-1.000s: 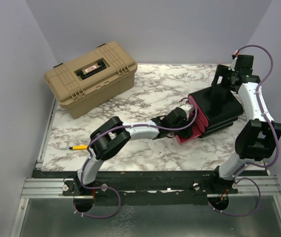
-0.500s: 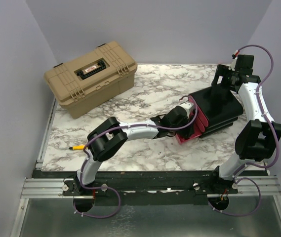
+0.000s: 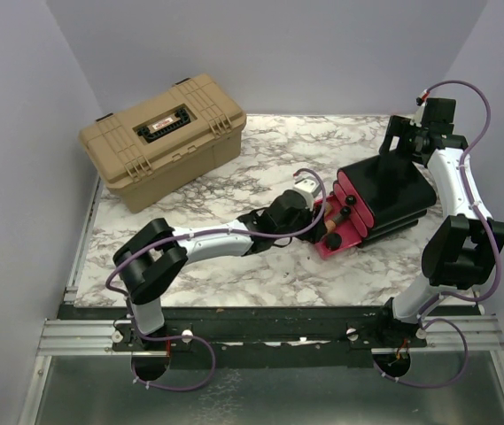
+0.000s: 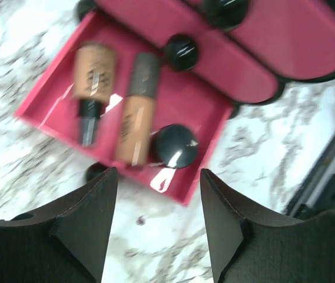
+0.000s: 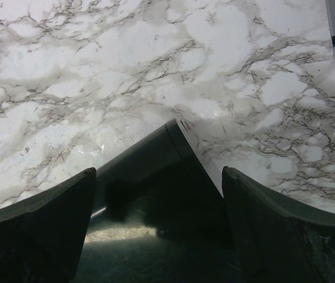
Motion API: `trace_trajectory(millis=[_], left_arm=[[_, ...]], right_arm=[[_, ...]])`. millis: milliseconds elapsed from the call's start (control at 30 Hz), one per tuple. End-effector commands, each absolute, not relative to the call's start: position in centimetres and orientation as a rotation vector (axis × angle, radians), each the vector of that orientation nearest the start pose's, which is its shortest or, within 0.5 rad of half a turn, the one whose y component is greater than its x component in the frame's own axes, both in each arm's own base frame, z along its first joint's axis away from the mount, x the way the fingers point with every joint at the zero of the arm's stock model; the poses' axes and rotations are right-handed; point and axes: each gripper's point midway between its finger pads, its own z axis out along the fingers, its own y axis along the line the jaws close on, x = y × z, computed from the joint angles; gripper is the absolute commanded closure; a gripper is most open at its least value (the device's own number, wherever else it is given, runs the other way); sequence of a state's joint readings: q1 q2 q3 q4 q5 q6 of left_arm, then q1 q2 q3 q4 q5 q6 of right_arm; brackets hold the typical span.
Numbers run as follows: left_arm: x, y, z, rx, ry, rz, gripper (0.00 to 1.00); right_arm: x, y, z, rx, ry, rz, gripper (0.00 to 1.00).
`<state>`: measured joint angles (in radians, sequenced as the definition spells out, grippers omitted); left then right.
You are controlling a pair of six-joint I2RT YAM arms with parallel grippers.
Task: Organize the makeup
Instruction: Close the drawer in the storage box.
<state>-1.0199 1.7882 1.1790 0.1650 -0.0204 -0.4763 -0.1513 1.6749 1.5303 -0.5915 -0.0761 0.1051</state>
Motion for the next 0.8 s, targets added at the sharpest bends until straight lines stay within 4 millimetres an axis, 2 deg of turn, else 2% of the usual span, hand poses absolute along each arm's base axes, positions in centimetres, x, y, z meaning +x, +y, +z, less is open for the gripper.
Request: trace_trajectory(millis=[0, 133, 300, 400, 500, 567, 667, 767], left_arm=[[27.1, -41.7, 10.8, 0.466, 2.123, -0.816, 0.41], [26.1, -41.3, 9.0, 0.468, 2.147, -0.860, 0.43], [25.8, -42.1, 7.2, 0.558, 2.135, -0.875, 0.46], [26.6, -42.5, 6.7, 0.671, 2.069, -0.831, 0.47], [27.1, -42.7, 5.8, 0.790, 2.057, -0.860, 0.47], [27.7, -42.3, 5.5, 0.802, 2.054, -0.864, 0.47], [28.0, -42.9, 5.2, 0.880, 2.014, -0.935, 0.48], [28.6, -43.7, 4.7, 0.923, 2.012, -0.928, 0.50]], right_arm=[[44.4, -3.2, 20.5, 0.227, 2.309, 0.160, 0.08], [44.4, -3.3, 20.3, 0.229, 2.313, 0.154, 0.08], [44.3, -3.2, 20.2, 0.222, 2.318, 0.162, 0.08], [44.3, -3.1, 20.3, 0.218, 2.318, 0.165, 0.08], [44.3, -3.2, 20.4, 0.211, 2.319, 0.162, 0.08], [44.3, -3.1, 20.4, 0.208, 2.321, 0.164, 0.08], [44.3, -3.0, 20.2, 0.203, 2.326, 0.176, 0.08], [44.3, -3.2, 19.9, 0.211, 2.339, 0.163, 0.08]])
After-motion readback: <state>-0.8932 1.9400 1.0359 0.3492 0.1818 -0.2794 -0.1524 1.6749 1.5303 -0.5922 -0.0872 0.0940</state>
